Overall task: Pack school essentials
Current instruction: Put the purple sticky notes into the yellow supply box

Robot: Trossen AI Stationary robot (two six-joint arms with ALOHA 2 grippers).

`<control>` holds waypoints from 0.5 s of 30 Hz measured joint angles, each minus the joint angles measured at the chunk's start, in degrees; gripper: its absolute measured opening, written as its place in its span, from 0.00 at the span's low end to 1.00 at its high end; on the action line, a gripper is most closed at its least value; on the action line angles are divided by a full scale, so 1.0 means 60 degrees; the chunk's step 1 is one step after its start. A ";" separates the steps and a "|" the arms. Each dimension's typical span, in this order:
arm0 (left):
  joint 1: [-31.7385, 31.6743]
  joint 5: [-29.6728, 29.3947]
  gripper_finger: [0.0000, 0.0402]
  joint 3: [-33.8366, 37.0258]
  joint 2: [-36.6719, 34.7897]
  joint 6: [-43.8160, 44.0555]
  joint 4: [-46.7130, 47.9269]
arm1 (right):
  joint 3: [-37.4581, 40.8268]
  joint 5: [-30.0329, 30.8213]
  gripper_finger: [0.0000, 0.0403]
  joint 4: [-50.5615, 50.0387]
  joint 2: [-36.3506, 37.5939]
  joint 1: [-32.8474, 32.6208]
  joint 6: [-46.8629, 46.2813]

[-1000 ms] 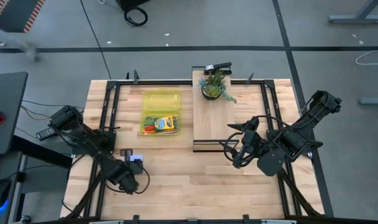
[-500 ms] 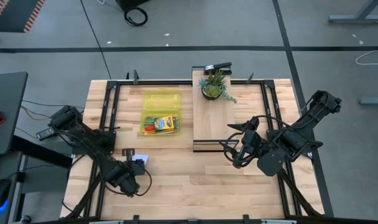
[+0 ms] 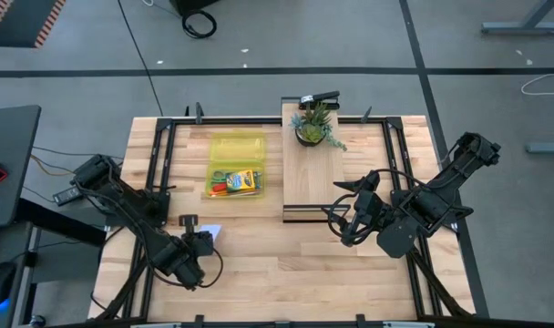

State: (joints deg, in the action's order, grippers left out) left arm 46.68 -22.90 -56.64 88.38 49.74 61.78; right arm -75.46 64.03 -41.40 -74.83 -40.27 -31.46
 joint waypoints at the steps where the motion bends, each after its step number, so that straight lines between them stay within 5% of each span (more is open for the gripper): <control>1: 0.0000 0.0000 0.00 0.0000 0.0000 0.0002 0.0022 | 0.0000 0.0000 0.87 0.0000 0.0001 0.0002 0.0000; 15: -0.0755 -0.0485 0.00 0.0000 -0.0328 -0.0733 0.0346 | 0.0000 0.0000 0.87 0.0003 0.0001 0.0006 0.0000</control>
State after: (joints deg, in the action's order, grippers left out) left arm 42.15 -25.81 -56.64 86.41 45.34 63.86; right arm -75.46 64.03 -41.39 -74.83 -40.23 -31.46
